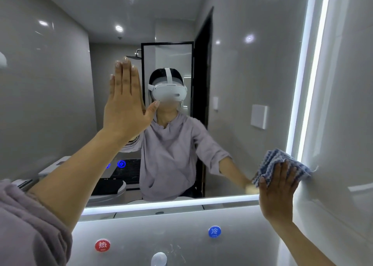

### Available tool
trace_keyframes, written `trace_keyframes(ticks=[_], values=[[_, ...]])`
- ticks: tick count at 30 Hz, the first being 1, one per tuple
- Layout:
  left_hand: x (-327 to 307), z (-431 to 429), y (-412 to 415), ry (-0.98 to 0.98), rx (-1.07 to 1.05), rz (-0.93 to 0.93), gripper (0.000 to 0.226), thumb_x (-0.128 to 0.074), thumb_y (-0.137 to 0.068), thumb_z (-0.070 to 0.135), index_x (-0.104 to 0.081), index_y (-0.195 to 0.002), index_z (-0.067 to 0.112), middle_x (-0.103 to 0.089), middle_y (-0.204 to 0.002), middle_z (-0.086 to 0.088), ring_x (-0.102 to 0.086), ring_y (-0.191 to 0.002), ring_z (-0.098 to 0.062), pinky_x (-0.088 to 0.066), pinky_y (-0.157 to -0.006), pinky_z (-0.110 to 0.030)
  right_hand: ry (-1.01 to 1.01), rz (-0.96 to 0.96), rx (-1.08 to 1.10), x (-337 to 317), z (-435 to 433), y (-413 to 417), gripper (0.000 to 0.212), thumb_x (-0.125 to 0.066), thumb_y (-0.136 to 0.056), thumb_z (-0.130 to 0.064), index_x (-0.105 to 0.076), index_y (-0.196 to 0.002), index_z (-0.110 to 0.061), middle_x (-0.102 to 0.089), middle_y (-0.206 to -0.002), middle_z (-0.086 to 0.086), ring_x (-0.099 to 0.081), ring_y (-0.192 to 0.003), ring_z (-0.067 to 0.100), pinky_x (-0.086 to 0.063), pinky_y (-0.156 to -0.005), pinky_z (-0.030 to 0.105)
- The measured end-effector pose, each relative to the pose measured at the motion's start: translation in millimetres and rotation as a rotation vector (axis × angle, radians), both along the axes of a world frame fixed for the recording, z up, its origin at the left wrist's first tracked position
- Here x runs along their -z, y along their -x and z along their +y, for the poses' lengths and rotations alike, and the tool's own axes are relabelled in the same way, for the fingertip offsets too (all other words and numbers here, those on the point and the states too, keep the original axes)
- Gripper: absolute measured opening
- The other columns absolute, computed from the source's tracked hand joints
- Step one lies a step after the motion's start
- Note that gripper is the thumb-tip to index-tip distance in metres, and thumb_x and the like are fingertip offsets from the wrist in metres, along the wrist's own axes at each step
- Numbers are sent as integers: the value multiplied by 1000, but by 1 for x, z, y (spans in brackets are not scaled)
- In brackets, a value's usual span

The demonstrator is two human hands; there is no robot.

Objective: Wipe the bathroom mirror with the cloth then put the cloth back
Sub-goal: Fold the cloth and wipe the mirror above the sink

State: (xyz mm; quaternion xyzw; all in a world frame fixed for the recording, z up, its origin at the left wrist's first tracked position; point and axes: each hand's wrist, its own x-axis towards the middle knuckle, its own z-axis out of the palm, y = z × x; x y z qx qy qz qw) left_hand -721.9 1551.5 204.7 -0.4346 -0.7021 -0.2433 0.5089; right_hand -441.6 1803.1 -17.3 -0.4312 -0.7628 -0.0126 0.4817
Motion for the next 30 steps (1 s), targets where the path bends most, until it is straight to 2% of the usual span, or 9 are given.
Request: trace_keyframes(ticks=[5,10,14,16,19,24,30], values=[[1,1,2,-11,9,11,89,-26,-90,58,9,-146,-1,9,-156,-22,10,-145,-34,0,-119,-46,40,55,-6,5,-13,13,76,-4,-99,-53,-10,-149,4,-8,-156,29,-3,-143,48,-8,-114,65],[0,1,2,-14,21,7,87,-29,-92,57,8,-146,-1,9,-156,-22,10,-145,-34,1,-119,-45,57,62,-31,17,-33,35,72,-5,-98,-55,2,-149,-5,-7,-155,30,-4,-142,50,-9,-112,68],[1,0,1,-13,8,6,89,-27,-90,58,8,-146,-1,9,-157,-21,10,-145,-33,0,-119,-45,33,63,-70,27,-53,58,76,-6,-97,-55,-4,-148,1,-11,-153,33,-2,-141,49,-10,-110,70],[0,-1,1,-10,5,1,89,-30,-91,57,9,-146,0,10,-157,-21,11,-145,-33,1,-119,-45,-29,73,-86,30,-64,68,74,-7,-98,-54,2,-150,-3,-6,-156,29,1,-143,46,-5,-113,64],[0,-2,0,1,-2,-6,89,-28,-91,58,10,-146,-1,12,-157,-20,13,-145,-32,1,-119,-44,-137,55,-124,35,-77,80,70,-11,-99,-52,3,-151,-7,13,-160,13,11,-145,39,3,-116,57],[0,-2,-1,2,0,-6,88,-28,-92,58,11,-146,0,13,-156,-20,13,-145,-31,3,-119,-43,-227,-34,-191,48,-96,102,69,-18,-100,-49,0,-152,-7,5,-160,15,-1,-143,48,0,-116,60],[-1,-2,-1,9,-12,-7,89,-30,-92,57,11,-146,0,13,-156,-20,14,-145,-31,4,-119,-42,-239,-113,-224,55,-128,137,64,-18,-100,-49,-11,-153,-13,-8,-159,14,-2,-146,40,-12,-112,56]])
